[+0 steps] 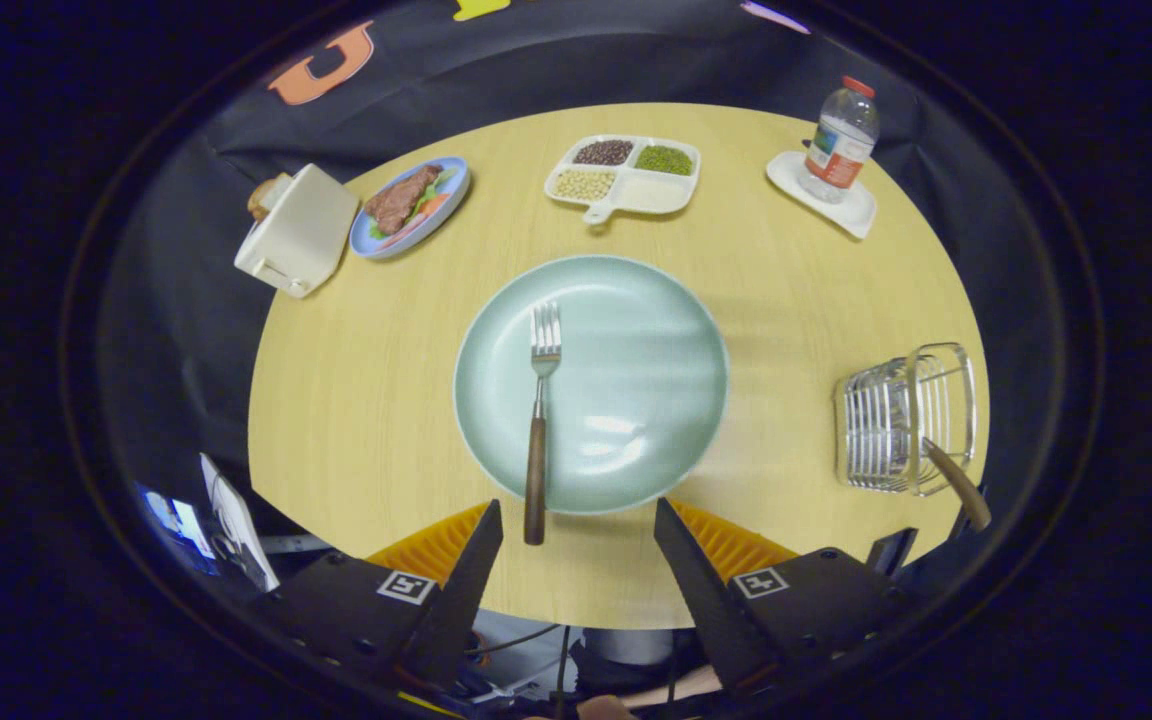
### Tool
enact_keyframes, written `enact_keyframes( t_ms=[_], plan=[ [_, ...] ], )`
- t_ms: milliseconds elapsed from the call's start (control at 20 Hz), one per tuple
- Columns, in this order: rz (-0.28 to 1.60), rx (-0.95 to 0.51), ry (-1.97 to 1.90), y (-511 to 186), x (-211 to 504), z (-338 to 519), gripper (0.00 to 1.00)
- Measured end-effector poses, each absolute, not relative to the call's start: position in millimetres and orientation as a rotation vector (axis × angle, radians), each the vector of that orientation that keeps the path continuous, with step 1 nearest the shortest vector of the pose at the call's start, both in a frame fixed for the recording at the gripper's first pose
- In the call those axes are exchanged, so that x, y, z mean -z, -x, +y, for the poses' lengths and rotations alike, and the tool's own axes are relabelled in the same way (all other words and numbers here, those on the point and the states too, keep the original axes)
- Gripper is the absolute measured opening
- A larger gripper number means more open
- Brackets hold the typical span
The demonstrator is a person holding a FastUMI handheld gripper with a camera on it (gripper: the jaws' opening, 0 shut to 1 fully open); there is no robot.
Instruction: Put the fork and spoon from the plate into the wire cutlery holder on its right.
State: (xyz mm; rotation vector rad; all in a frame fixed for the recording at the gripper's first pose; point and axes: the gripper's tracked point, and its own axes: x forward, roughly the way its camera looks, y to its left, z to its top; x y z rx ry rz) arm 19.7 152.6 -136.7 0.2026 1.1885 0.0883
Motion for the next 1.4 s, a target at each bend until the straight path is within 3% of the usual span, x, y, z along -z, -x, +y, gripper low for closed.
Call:
enact_keyframes(
  t_ms=[250,600,750,850,950,1000,1100,1400],
  plan=[
    [1.218,-0.06,-0.216,-46.8,169.0,178.2,0.92],
    [1.219,-0.036,-0.227,-58.3,176.2,180.6,0.56],
    [1.244,-0.039,-0.242,-57.5,179.3,178.8,0.54],
    [1.256,-0.009,-0.23,-59.9,198.2,173.0,0.14],
    [1.269,0.006,-0.212,-55.7,203.7,173.0,0.17],
    [1.258,0.001,-0.203,-55.8,192.1,166.9,0.05],
    [1.241,-0.013,-0.2,-53.4,178.4,162.7,0.0],
    [1.214,-0.058,-0.224,-20.7,122.7,129.7,0.0]
  ],
)
